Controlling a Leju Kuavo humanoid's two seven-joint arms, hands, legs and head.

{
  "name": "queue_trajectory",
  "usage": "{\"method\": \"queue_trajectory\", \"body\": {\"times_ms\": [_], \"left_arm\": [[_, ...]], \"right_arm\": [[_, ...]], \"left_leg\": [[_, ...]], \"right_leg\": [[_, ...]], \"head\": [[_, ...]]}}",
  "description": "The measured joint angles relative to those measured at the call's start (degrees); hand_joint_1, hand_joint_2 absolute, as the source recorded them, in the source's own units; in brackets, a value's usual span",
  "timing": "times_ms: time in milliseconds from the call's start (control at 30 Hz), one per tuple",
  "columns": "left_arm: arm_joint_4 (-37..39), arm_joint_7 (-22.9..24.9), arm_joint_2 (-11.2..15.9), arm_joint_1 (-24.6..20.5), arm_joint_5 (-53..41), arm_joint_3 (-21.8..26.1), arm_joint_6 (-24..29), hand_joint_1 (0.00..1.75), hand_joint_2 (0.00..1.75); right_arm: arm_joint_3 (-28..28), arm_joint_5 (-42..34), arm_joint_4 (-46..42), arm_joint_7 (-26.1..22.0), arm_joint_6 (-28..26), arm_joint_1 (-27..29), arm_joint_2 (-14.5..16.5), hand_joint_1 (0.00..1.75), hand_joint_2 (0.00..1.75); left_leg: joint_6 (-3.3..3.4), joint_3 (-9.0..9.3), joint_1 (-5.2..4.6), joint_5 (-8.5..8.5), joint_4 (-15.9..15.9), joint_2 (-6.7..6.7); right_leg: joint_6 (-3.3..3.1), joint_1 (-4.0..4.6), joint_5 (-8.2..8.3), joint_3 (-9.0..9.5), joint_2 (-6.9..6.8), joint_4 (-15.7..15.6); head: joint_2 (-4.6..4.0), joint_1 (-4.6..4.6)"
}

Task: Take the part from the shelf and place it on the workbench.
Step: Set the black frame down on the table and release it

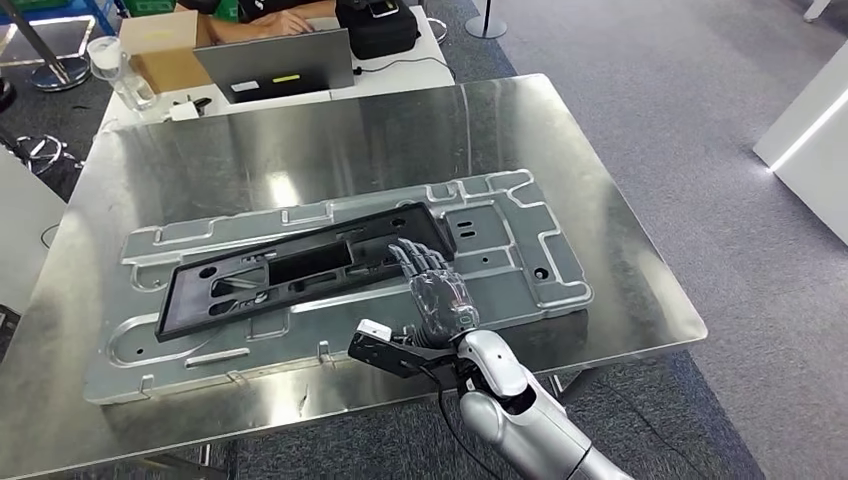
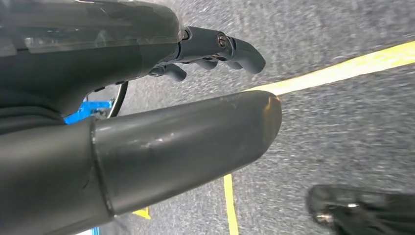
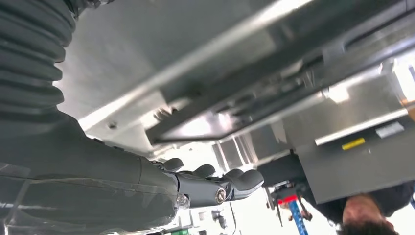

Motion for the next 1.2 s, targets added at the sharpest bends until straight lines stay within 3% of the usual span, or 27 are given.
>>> {"method": "queue_trajectory", "body": {"times_ms": [33, 100, 167, 233, 267, 300, 400, 433, 467, 500, 567, 633, 667, 733, 767, 800, 900, 933, 967, 1000, 1033, 1067, 1133, 1167, 1200], "left_arm": [[0.0, 0.1, 0.0, 0.0, 0.1, 0.0, 0.0, 0.0, 0.0], [0.0, 0.1, 0.1, -0.1, 0.2, 0.0, 0.0, 0.0, 0.0], [0.0, 0.1, 0.1, -0.2, 0.3, 0.1, 0.0, 0.0, 0.0], [0.0, 0.0, 0.1, -0.2, 0.4, 0.1, 0.1, 0.0, 0.0], [0.0, -0.1, 0.0, -0.2, 0.6, 0.2, 0.1, 0.0, 0.0], [0.0, -0.2, 0.0, -0.3, 0.7, 0.3, 0.2, 0.0, 0.0], [0.0, -0.4, -0.1, -0.2, 1.2, 0.8, 0.2, 0.0, 0.0], [0.0, -0.4, -0.1, -0.2, 1.4, 0.9, 0.2, 0.0, 0.0], [0.0, -0.4, -0.1, -0.2, 1.6, 1.1, 0.2, 0.0, 0.0], [0.0, -0.4, -0.1, -0.2, 1.7, 1.2, 0.2, 0.0, 0.0], [0.0, -0.4, -0.2, -0.2, 2.0, 1.4, 0.2, 0.0, 0.0], [0.0, -0.5, -0.3, -0.2, 2.1, 1.5, 0.2, 0.0, 0.0], [0.0, -0.5, -0.3, -0.2, 2.1, 1.6, 0.2, 0.0, 0.0], [0.0, -0.6, -0.3, -0.1, 2.3, 1.7, 0.2, 0.0, 0.0], [0.0, -0.6, -0.3, 0.0, 2.3, 1.8, 0.2, 0.0, 0.0], [0.0, -0.8, -0.3, 0.0, 2.4, 1.9, 0.1, 0.0, 0.0], [0.1, -1.0, -0.4, 0.2, 2.8, 2.4, 0.1, 0.0, 0.0], [0.1, -1.1, -0.4, 0.2, 2.9, 2.5, 0.0, 0.0, 0.0], [0.1, -1.1, -0.4, 0.2, 3.1, 2.6, 0.0, 0.0, 0.0], [0.0, -1.2, -0.4, 0.2, 3.2, 2.6, 0.0, 0.0, 0.0], [0.0, -1.2, -0.4, 0.2, 3.2, 2.7, -0.1, 0.0, 0.0], [0.0, -1.2, -0.4, 0.2, 3.2, 2.7, -0.1, 0.0, 0.0], [0.0, -1.3, -0.4, 0.1, 3.2, 2.8, -0.1, 0.0, 0.0], [0.0, -1.3, -0.3, 0.0, 3.3, 2.8, -0.1, 0.0, 0.0], [0.0, -1.3, -0.3, -0.1, 3.3, 2.9, -0.1, 0.0, 0.0]], "right_arm": [[0.0, 0.0, 0.0, 0.0, -0.1, 0.0, 0.0, 0.0, 0.87], [0.0, 0.1, -0.2, -0.3, -1.0, 0.0, 0.1, 0.0, 0.0], [0.2, 0.7, -0.9, -0.8, -3.0, 0.2, 0.5, 0.0, 0.0], [0.7, 1.6, -1.9, -1.5, -5.7, 0.7, 1.1, 0.0, 0.0], [1.1, 2.0, -2.6, -2.0, -7.0, 1.0, 1.3, 0.0, 0.0], [1.4, 2.5, -3.4, -2.5, -8.1, 1.4, 1.5, 0.0, 0.0], [2.8, 4.2, -6.0, -4.2, -11.3, 2.5, 1.9, 0.0, 0.0], [3.4, 4.9, -6.9, -4.8, -12.1, 2.8, 2.0, 0.0, 0.0], [4.0, 5.6, -7.7, -5.2, -12.8, 3.2, 2.1, 0.0, 0.0], [4.7, 6.4, -8.5, -5.6, -13.4, 3.6, 2.3, 0.0, 0.0], [6.1, 7.7, -10.2, -6.2, -14.4, 4.2, 2.7, 0.0, 0.0], [7.6, 8.8, -11.7, -6.5, -15.3, 4.5, 3.1, 0.0, 0.0], [8.2, 9.1, -12.3, -6.5, -15.6, 4.7, 3.1, 0.0, 0.0], [9.1, 9.0, -13.0, -6.7, -16.3, 5.1, 3.2, 0.0, 0.0], [9.5, 8.4, -13.3, -7.1, -16.6, 5.3, 3.2, 0.0, 0.0], [9.9, 7.1, -13.5, -7.7, -16.8, 5.6, 3.2, 0.0, 0.0], [10.5, -0.4, -14.2, -10.3, -15.7, 7.1, 3.4, 0.0, 0.0], [10.6, -3.7, -14.3, -11.1, -14.9, 7.8, 3.4, 0.0, 0.0], [10.6, -6.6, -14.3, -11.9, -14.1, 8.6, 3.4, 0.0, 0.0], [10.6, -8.9, -14.4, -12.6, -13.5, 9.4, 3.4, 0.0, 0.0], [10.6, -10.4, -14.4, -13.1, -13.2, 10.1, 3.4, 0.0, 0.0], [10.6, -11.1, -14.4, -13.5, -13.1, 10.6, 3.4, 0.0, 0.0], [10.6, -11.5, -14.4, -13.7, -13.0, 11.1, 3.4, 0.0, 0.0], [10.5, -11.7, -14.4, -13.7, -13.0, 11.4, 3.5, 0.0, 0.0], [10.4, -12.2, -14.4, -13.9, -13.0, 11.7, 3.5, 0.0, 0.0]], "left_leg": [[0.32, 2.53, -0.09, 1.53, -2.7, 0.0], [1.13, 8.46, -0.44, 2.0, -10.8, 0.04], [1.71, 11.32, -0.86, 1.12, -15.7, 0.04], [2.26, 11.12, -0.9, 1.95, -16.5, 0.11], [2.69, 10.84, -0.79, 2.61, -16.9, 0.24], [3.2, 10.41, -0.62, 3.39, -17.3, 0.4], [3.85, 8.1, -0.46, 5.64, -17.5, 0.65], [3.69, 7.08, -0.44, 6.32, -17.4, 0.65], [3.54, 6.06, -0.41, 6.96, -17.2, 0.66], [3.35, 5.04, -0.36, 7.53, -16.9, 0.66], [2.85, 3.28, -0.27, 8.47, -16.2, 0.64], [2.12, 2.21, -0.33, 9.28, -15.5, 0.58], [1.7, 1.99, -0.37, 9.71, -15.4, 0.57], [0.86, 1.8, -0.28, 10.74, -15.7, 0.53], [0.5, 1.45, -0.16, 10.5, -15.5, 0.48], [0.23, 0.91, -0.05, 9.06, -14.6, 0.41], [-0.31, -1.17, 0.08, -0.03, -6.1, 0.33], [-0.44, -1.47, 0.08, -1.79, -2.5, 0.34], [-0.52, -1.24, 0.08, -1.95, -0.1, 0.34], [-0.51, -0.27, 0.08, -0.85, 0.7, 0.34], [-0.4, 1.62, 0.07, 0.85, -0.5, 0.34], [-0.17, 4.49, 0.06, 2.14, -3.6, 0.3], [0.48, 10.7, -0.23, 1.65, -12.1, 0.23], [0.85, 12.61, -0.42, 0.82, -15.2, 0.19], [1.21, 13.41, -0.65, 0.26, -16.8, 0.18]], "right_leg": [[0.07, 0.12, 0.44, -0.84, -0.03, 0.3], [0.39, 0.35, 1.21, -2.03, -0.1, 0.9], [0.98, 0.32, 2.08, -2.41, -0.24, 1.0], [1.69, 0.12, 2.86, -2.47, -0.27, 0.8], [2.05, 0.06, 2.29, -2.7, -0.11, 1.2], [2.35, 0.02, 0.64, -3.15, 0.1, 2.3], [3.13, -0.47, -7.77, -5.25, 0.54, 11.1], [3.36, -0.68, -9.05, -5.52, 0.55, 14.2], [3.54, -0.87, -8.87, -5.16, 0.54, 16.0], [3.67, -1.04, -7.58, -3.97, 0.54, 16.0], [3.67, -1.3, -5.01, 1.22, 0.55, 10.5], [3.27, -1.12, -5.76, 6.86, 0.64, 2.5], [2.96, -0.92, -6.55, 8.26, 0.69, 0.1], [2.12, -0.66, -6.35, 8.03, 0.69, -1.0], [1.64, -0.7, -5.71, 7.51, 0.59, -1.1], [1.06, -0.79, -4.94, 6.8, 0.47, -1.2], [0.04, -0.69, -2.59, 4.15, 0.22, -1.3], [0.0, -0.55, -1.88, 3.27, 0.15, -1.2], [0.01, -0.44, -1.21, 2.32, 0.06, -1.0], [0.08, -0.36, -0.59, 1.35, -0.02, -0.8], [0.19, -0.33, -0.04, 0.38, -0.07, -0.5], [0.33, -0.32, 0.45, -0.52, -0.07, -0.1], [0.83, -0.2, 1.28, -1.77, -0.03, 0.7], [1.16, -0.19, 1.69, -2.04, -0.06, 0.9], [1.53, -0.2, 2.15, -2.15, -0.11, 0.9]], "head": [[-0.01, 0.0], [0.0, 0.02], [0.0, 0.02], [0.0, -0.02], [0.0, -0.01], [0.0, 0.01], [0.0, 0.04], [0.0, 0.04], [-0.01, 0.04], [-0.01, 0.04], [-0.01, 0.04], [0.0, 0.02], [0.0, 0.02], [0.0, 0.02], [0.0, 0.01], [0.0, -0.03], [0.0, -0.13], [0.0, -0.13], [0.0, -0.12], [0.0, -0.13], [0.0, -0.13], [0.0, -0.14], [-0.01, -0.13], [-0.01, -0.11], [-0.01, -0.11]]}}
